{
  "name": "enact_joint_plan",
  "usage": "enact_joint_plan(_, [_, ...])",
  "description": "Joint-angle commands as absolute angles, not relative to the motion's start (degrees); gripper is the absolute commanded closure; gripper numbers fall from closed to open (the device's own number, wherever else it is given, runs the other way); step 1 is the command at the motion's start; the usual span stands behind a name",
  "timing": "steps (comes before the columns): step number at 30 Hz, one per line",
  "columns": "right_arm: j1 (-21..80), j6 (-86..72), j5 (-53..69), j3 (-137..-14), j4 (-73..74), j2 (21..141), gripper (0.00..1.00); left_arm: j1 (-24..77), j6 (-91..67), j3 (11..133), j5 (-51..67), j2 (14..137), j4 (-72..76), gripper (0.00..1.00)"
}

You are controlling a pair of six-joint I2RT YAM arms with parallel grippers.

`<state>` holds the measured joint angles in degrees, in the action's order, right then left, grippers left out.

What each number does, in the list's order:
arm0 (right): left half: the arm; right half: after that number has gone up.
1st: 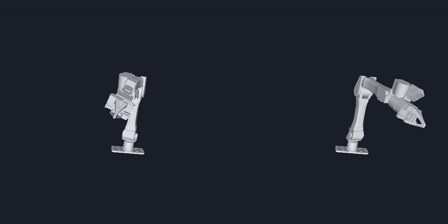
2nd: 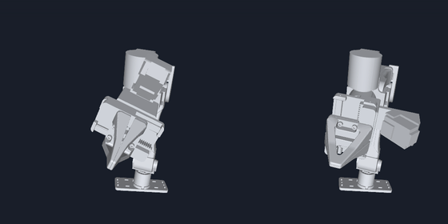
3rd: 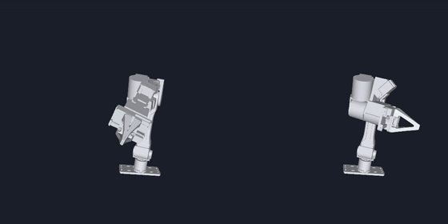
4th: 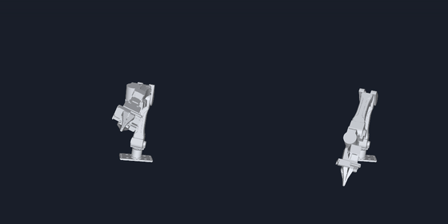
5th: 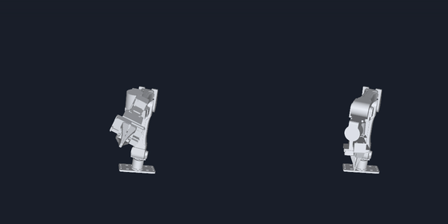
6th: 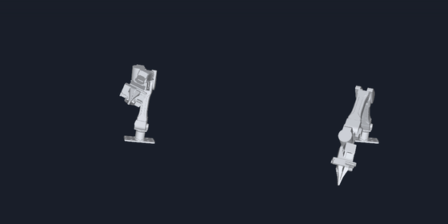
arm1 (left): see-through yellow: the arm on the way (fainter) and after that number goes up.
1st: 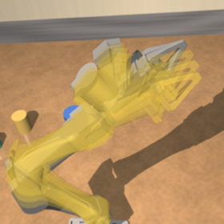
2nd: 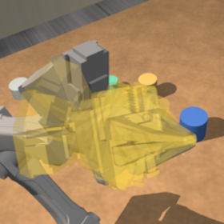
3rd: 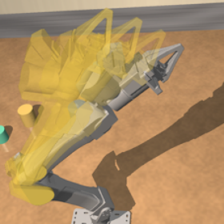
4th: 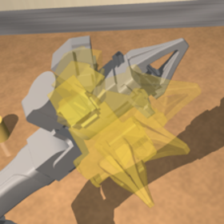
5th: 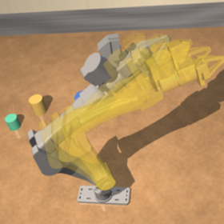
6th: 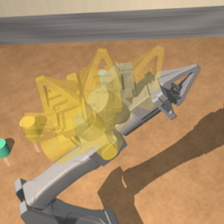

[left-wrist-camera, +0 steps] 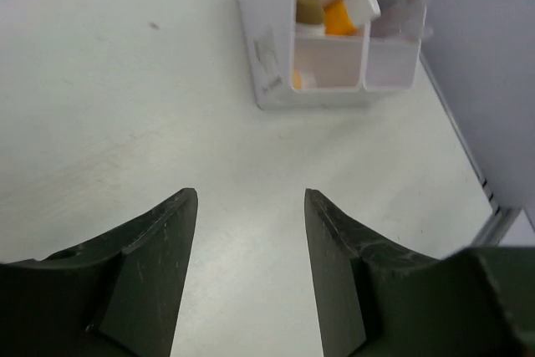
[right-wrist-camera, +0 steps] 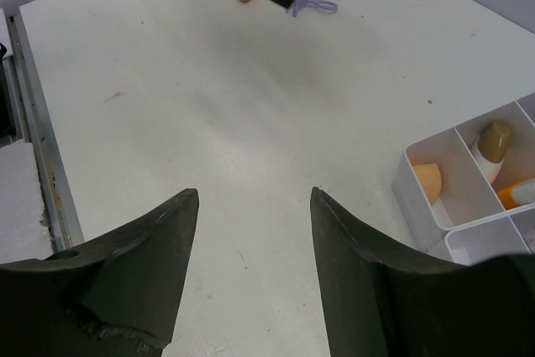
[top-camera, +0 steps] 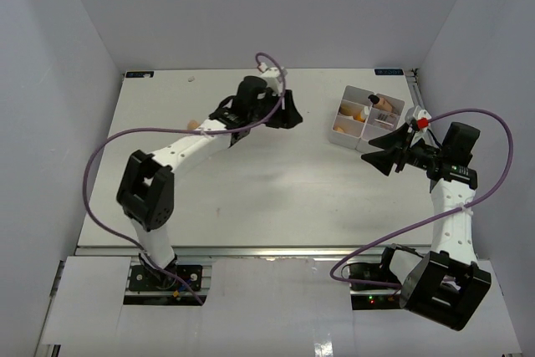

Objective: Organize the makeup

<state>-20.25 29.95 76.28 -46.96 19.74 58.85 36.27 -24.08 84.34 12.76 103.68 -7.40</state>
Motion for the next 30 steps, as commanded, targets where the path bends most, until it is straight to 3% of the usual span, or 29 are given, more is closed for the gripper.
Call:
enact_joint_plan(1, [-20.3,29.2,78.0,-46.1,18.0,58.7,0.37,23.0,-27.1,71.0,11.9,93.4,-6.6,0.37])
enact_joint_plan(6, [-19.5,28.4,77.1,-45.5,17.2,59.5,0.38,12.0,-28.7,66.5,11.9,91.6,-10.4,0.51])
enact_joint_plan(11, [-19.3,28.2,76.7,-45.5,17.0,59.6,0.38,4.6,-32.4,73.1,7.9,100.7,-18.4,0.68])
enact_joint_plan(17, [-19.2,27.8,76.3,-45.4,16.6,59.6,0.38,3.5,-34.0,80.8,2.6,109.1,-23.5,0.61])
enact_joint_plan(30, [-19.2,27.6,76.6,-45.4,16.5,59.5,0.38,3.4,-33.8,87.5,-7.5,117.4,-28.0,0.59])
